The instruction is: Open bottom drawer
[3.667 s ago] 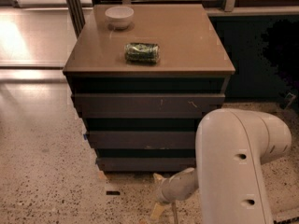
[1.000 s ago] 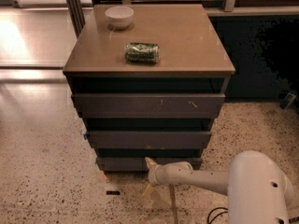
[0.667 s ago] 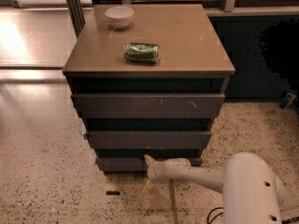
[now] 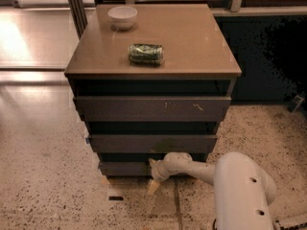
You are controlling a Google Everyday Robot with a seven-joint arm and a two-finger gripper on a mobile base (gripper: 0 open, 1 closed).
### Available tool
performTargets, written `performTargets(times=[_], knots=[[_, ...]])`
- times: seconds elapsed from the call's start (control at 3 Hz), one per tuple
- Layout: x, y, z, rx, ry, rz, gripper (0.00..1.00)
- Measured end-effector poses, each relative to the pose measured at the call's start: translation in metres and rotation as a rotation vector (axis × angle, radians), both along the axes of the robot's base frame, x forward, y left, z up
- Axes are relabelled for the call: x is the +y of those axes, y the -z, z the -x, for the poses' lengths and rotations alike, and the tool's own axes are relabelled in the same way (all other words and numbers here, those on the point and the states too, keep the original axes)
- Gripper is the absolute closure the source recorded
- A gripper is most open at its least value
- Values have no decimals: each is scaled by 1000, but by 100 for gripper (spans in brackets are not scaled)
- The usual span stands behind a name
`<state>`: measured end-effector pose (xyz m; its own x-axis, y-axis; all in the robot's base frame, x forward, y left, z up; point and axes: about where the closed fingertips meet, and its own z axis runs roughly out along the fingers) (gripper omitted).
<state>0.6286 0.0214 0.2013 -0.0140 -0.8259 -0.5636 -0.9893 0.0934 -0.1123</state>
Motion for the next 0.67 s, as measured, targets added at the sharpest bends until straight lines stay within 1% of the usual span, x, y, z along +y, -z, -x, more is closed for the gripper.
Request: performTargets(times=[0.33,0.67], knots=[[-1,-3,11,76,-10,-10,0],[-2,-9,35,119,-16,-60,0]])
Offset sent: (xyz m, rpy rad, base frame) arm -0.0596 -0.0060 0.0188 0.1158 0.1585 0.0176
